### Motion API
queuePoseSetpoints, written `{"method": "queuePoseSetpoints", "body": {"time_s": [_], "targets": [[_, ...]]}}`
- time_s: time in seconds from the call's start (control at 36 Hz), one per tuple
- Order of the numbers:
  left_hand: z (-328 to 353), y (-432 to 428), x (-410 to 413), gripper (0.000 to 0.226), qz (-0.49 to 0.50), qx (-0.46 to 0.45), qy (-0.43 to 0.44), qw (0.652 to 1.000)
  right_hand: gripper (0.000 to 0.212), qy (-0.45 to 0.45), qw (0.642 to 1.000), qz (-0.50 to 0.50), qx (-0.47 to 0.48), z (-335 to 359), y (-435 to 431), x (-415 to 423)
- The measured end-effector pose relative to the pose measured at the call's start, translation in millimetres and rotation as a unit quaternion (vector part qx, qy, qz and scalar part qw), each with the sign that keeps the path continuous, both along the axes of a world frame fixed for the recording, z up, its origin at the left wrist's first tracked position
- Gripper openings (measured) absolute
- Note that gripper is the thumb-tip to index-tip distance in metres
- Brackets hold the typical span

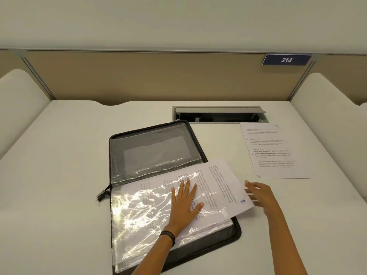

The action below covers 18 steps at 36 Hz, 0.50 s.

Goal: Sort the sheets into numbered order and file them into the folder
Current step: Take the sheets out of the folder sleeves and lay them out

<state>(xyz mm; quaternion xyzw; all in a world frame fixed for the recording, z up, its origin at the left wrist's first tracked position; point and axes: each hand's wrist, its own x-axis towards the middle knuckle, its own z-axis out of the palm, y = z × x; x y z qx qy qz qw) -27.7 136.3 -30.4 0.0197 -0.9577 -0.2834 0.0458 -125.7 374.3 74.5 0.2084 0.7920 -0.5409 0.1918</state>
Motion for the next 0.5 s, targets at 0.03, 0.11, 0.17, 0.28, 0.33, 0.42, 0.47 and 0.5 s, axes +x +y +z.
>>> {"method": "queuePoseSetpoints", "body": {"time_s": [0.03, 0.11, 0.17, 0.28, 0.33, 0.42, 0.47, 0.5], "targets": [[0, 0, 0, 0.065, 0.003, -0.003, 0.002, 1.000, 0.024, -0.021, 1.000, 0.017, -0.015, 3, 4, 2], [0, 1, 0, 0.065, 0.005, -0.009, 0.002, 1.000, 0.028, -0.068, 0.994, 0.064, -0.060, 2, 15, 7], [-1, 1, -1, 0.065, 0.008, -0.014, -0.002, 1.000, 0.030, -0.092, 0.988, 0.083, -0.088, -3, 20, 12], [1, 3, -1, 0.070, 0.010, -0.020, -0.013, 1.000, 0.033, -0.130, 0.977, 0.132, -0.107, -12, 21, 25], [4, 4, -1, 0.077, 0.012, -0.005, -0.007, 1.000, 0.031, -0.141, 0.974, 0.140, -0.108, -15, 18, 31], [13, 6, -1, 0.086, 0.017, 0.006, -0.023, 1.000, 0.028, -0.135, 0.978, 0.116, -0.107, -17, 14, 34], [17, 6, -2, 0.092, 0.025, 0.013, -0.027, 0.999, 0.027, -0.117, 0.984, 0.092, -0.101, -18, 14, 33], [18, 5, -3, 0.094, 0.030, 0.020, -0.025, 0.999, 0.025, -0.107, 0.986, 0.078, -0.098, -18, 14, 33]]}}
